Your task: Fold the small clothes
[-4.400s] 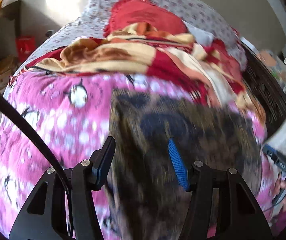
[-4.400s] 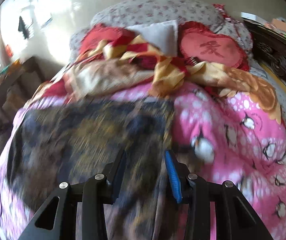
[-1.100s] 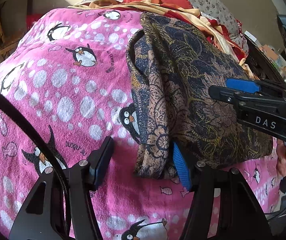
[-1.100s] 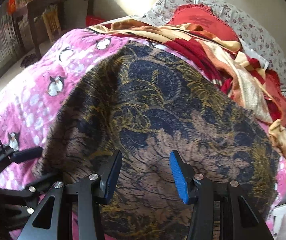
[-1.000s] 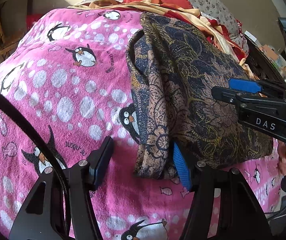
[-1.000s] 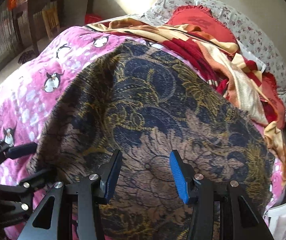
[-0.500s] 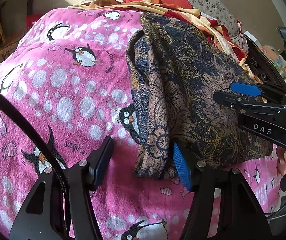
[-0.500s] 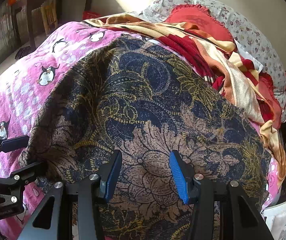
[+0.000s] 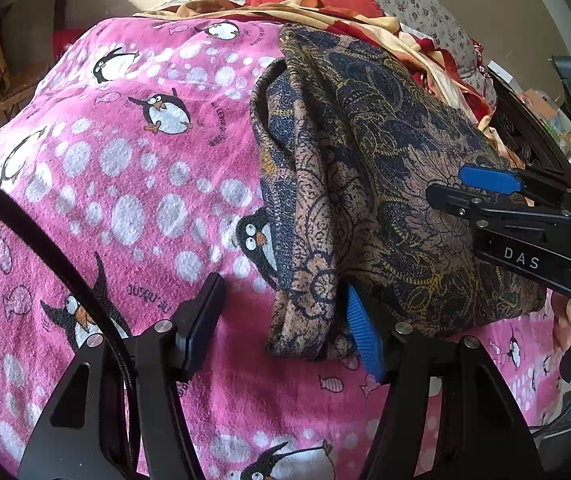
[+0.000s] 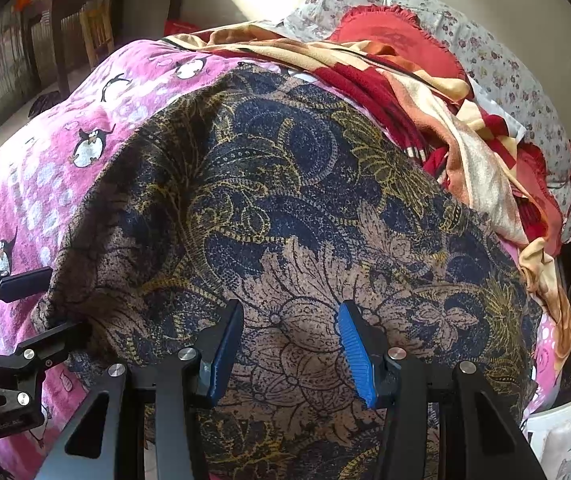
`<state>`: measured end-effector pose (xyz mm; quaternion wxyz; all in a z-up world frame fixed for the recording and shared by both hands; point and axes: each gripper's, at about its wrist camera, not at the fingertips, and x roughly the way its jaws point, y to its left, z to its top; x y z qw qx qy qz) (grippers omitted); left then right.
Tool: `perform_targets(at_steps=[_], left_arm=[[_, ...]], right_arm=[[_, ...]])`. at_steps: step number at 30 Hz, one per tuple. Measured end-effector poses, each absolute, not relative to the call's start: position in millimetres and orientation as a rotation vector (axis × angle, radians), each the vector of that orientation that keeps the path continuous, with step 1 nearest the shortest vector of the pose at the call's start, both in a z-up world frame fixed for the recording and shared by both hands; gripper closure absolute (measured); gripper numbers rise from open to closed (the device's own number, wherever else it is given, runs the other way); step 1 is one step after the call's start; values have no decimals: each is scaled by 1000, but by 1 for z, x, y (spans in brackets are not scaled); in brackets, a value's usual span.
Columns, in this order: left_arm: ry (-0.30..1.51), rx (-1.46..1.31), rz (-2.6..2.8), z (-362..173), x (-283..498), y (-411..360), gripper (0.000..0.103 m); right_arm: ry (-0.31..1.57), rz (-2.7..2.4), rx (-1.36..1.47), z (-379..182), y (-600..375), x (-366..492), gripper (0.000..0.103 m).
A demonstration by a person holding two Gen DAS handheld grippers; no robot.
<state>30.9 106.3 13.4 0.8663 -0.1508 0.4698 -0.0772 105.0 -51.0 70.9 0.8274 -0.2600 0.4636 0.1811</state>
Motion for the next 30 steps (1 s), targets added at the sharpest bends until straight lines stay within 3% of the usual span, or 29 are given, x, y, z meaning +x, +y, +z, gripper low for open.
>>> perform_targets(at_steps=[9,18,21,25,28,30], left_arm=[[983,-321,-163,13,31,106,42],[984,-363,-178,11,34,114,42],[985,-387,-183,11,34,121,42],[987,-431,-189,10,38,131,42],[990,-431,-190,11,41,135,42],[991,-425,-189,11,44,137,42]], right_arm=[[991,401,-511,73,-51,110,56],[1048,620,-136,96,-16,151,54],[1064,637,-144,96,15,165,37],[1084,622,-193,85,47,183,36],[1102,594,-278,72,67,191,27],[1117,567,-321,60,74,197,27]])
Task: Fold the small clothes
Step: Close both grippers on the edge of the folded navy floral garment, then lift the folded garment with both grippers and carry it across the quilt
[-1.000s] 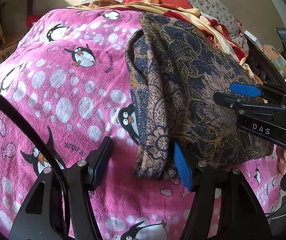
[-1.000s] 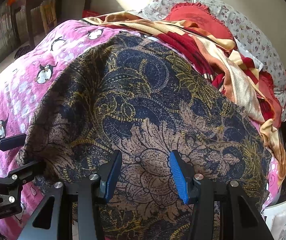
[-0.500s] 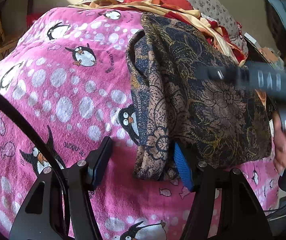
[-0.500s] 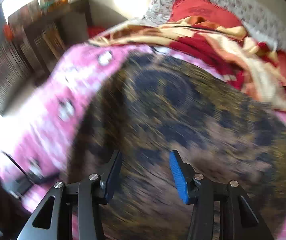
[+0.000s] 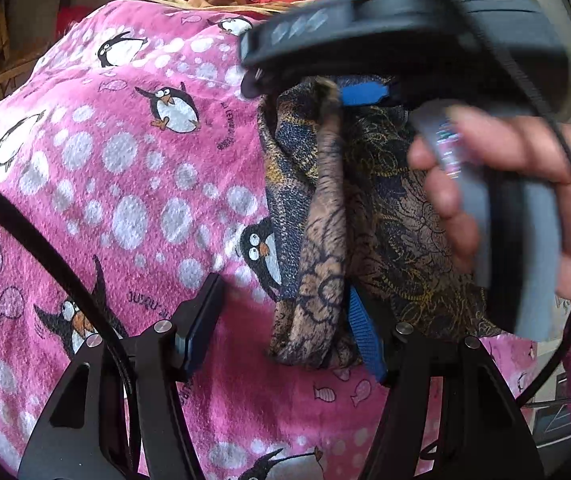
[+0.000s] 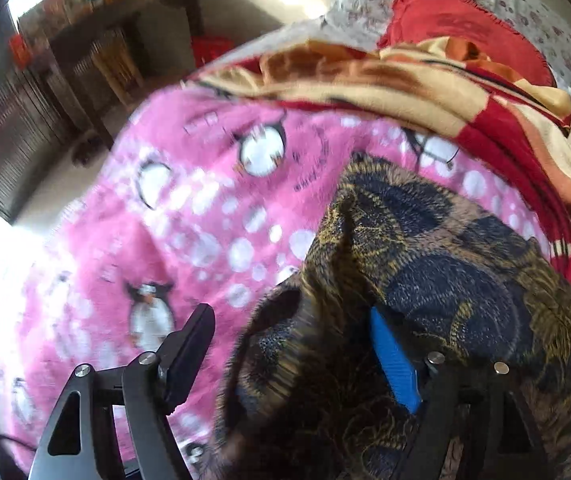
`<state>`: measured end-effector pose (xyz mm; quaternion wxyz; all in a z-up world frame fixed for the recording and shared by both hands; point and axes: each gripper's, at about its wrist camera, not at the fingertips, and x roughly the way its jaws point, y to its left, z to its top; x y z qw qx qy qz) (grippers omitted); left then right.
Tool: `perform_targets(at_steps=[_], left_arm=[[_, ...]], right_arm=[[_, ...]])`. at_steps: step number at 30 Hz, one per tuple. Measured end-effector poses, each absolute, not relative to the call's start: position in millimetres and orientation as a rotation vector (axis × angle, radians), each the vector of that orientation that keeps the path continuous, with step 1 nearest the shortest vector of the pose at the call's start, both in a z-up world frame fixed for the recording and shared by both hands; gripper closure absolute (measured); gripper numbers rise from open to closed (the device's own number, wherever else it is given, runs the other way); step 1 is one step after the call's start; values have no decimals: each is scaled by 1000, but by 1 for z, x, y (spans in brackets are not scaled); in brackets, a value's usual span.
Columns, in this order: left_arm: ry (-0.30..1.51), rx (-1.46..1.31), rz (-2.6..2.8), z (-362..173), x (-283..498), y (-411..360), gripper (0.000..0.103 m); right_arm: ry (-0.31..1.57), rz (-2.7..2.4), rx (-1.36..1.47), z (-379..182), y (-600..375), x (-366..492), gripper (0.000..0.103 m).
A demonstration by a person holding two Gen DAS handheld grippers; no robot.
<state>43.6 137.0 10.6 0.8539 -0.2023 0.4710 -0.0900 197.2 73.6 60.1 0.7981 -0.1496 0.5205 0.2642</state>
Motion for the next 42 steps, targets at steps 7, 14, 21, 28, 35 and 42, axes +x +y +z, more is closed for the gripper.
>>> perform_targets(at_steps=[7,14,21,28,35,42], left_arm=[[995,-407,-198,13,59,128,31],[972,-393,-196,18,78,112,30],[908,-366,-295,58,78,86,75],[833,-222,-482,116,87,2,75],[863,-109,-643,114,104,-105,75],[944,-78,-697,78,118,-172,76]], right_arm=[[1052,566,-349,61,58,189,86],[1006,677,-96,92,5,185,90],[956,668,4,123,-51,180,91],[900,581,146,157,-162,179,91],[863,415,194,168,-286,166,96],[900,263,299,132,-375,163,103]])
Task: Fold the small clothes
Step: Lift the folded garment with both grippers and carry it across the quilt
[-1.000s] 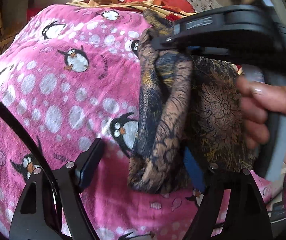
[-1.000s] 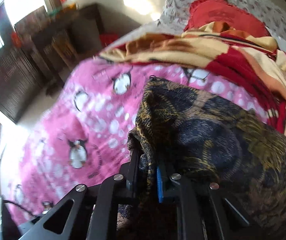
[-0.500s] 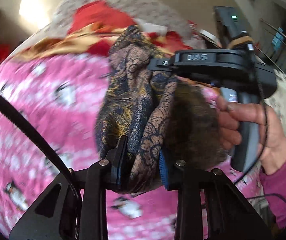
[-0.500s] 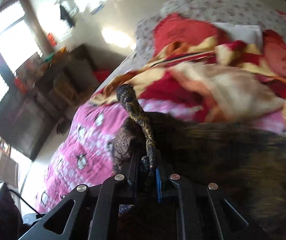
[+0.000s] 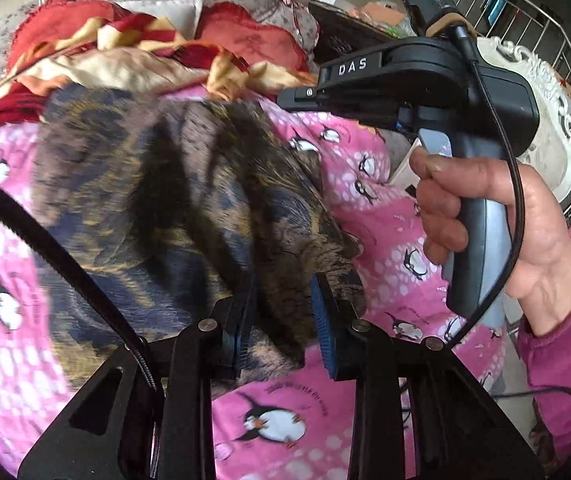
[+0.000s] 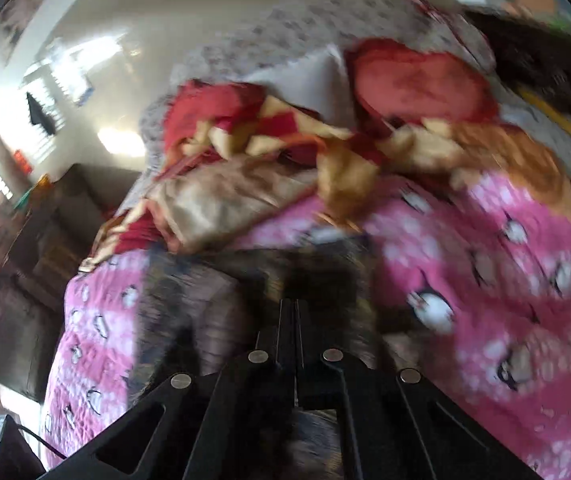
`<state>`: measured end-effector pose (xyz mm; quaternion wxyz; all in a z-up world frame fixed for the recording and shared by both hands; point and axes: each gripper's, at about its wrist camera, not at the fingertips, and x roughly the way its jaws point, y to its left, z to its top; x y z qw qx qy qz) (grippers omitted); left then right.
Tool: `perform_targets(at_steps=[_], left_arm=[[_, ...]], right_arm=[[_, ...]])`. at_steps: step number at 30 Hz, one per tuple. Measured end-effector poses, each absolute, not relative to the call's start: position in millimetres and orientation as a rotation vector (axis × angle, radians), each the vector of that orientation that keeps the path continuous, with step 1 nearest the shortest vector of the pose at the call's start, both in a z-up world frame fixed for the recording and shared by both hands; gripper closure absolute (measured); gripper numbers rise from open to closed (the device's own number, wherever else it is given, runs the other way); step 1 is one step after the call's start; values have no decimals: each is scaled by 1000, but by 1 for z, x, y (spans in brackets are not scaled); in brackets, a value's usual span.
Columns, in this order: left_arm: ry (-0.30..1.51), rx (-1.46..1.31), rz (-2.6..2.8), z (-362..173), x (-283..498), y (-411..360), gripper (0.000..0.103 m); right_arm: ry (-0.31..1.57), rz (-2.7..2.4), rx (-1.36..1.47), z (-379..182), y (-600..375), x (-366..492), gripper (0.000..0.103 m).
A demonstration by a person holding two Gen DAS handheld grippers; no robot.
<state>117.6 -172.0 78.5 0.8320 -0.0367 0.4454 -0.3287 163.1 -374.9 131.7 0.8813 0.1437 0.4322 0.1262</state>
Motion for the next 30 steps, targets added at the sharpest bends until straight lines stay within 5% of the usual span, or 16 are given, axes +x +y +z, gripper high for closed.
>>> perform_targets(at_steps=[4,6,8,10,19,21,22,30], left_arm=[[985,-91,-688,69,124,-172,76],[979,-81,-674,76,106,-168,75],[958,-80,-671,87,92,-159,75],[941,-79,-656,94,78,-148,75],[954,-86,-514,81,82,-104,75],[967,-86,-499,74,86,-104,75],[976,-88,-493,69,89,-105,75],[972,-111,-519,67,100,-115,75]], right_arm=[[898,350,354,126,-380,150,102],[883,395,308,130,-367,141,90],[889,431,309,126,-354,137,32],[883,456,339,120,-344,137,24],[920,408,261,94,-295,172,25],[943,405,186,93,-284,175,61],[950,409,157,93,-280,174,89],[818,368,-6,135,-300,157,96]])
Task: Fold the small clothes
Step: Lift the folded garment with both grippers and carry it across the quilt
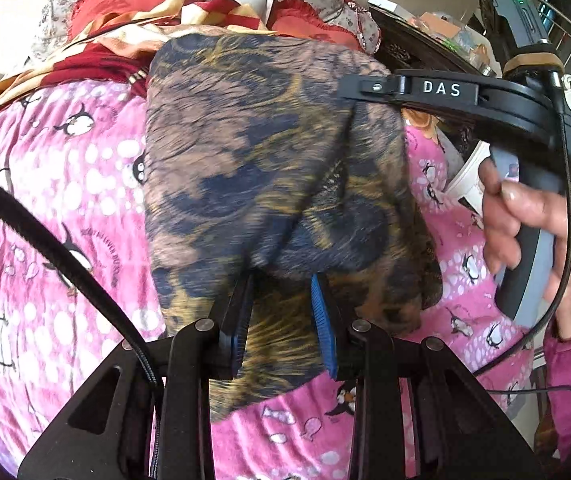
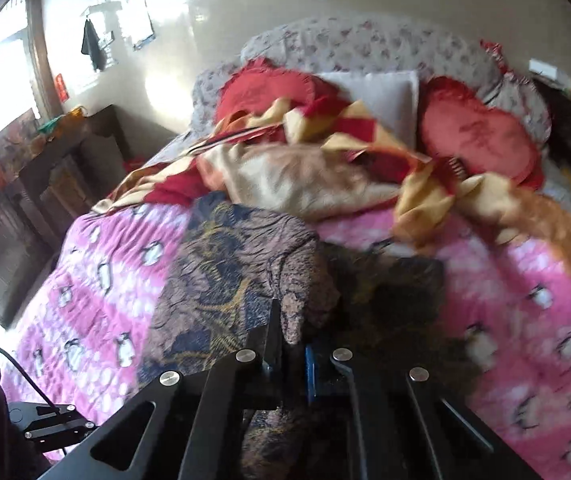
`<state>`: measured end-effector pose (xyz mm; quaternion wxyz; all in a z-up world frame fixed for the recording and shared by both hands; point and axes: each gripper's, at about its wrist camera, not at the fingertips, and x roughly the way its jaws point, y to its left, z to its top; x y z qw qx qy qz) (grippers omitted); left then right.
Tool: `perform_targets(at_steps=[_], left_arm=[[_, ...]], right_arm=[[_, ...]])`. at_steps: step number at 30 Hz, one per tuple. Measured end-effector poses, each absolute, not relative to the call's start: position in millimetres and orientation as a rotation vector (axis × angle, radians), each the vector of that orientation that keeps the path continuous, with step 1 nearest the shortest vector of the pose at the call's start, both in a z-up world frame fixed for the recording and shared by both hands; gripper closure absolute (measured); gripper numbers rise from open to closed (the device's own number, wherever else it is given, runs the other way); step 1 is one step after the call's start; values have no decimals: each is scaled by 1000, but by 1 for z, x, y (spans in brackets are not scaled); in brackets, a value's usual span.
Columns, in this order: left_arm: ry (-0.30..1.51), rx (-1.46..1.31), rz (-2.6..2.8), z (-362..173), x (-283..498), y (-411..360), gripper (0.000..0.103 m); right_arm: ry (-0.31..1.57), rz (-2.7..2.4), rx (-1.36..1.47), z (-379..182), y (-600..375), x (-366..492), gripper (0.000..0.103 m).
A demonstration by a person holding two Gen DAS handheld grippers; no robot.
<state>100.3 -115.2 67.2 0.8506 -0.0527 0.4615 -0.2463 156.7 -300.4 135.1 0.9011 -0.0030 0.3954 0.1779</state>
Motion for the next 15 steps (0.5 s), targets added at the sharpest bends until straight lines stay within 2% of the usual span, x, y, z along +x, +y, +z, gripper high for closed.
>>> perform_targets(at_steps=[3,5,7,9,10,11,15], left_arm=[[976,-108,-528,64,104,-122,75],[995,-88,-516,60,105,-126,75],[996,-81,-519,60,103,-125,75],[992,-66,-515,61,100,-121,75],[993,-63,-515,61,99,-119,75],[993,-66,-517,62,98,-115,75],[976,-58,-503,67,92,-100,75]], right_arm=[[867,260,-48,116,-310,175,96],[922,261,29,98,-321,184,96],[887,293,123,98,-333,175,95],[887,326,195,105,-346,161,77],[896,340,228,107,-352,150,56],[897,358,247,108,-356,141,46],[943,419,272,98,-355,103,43]])
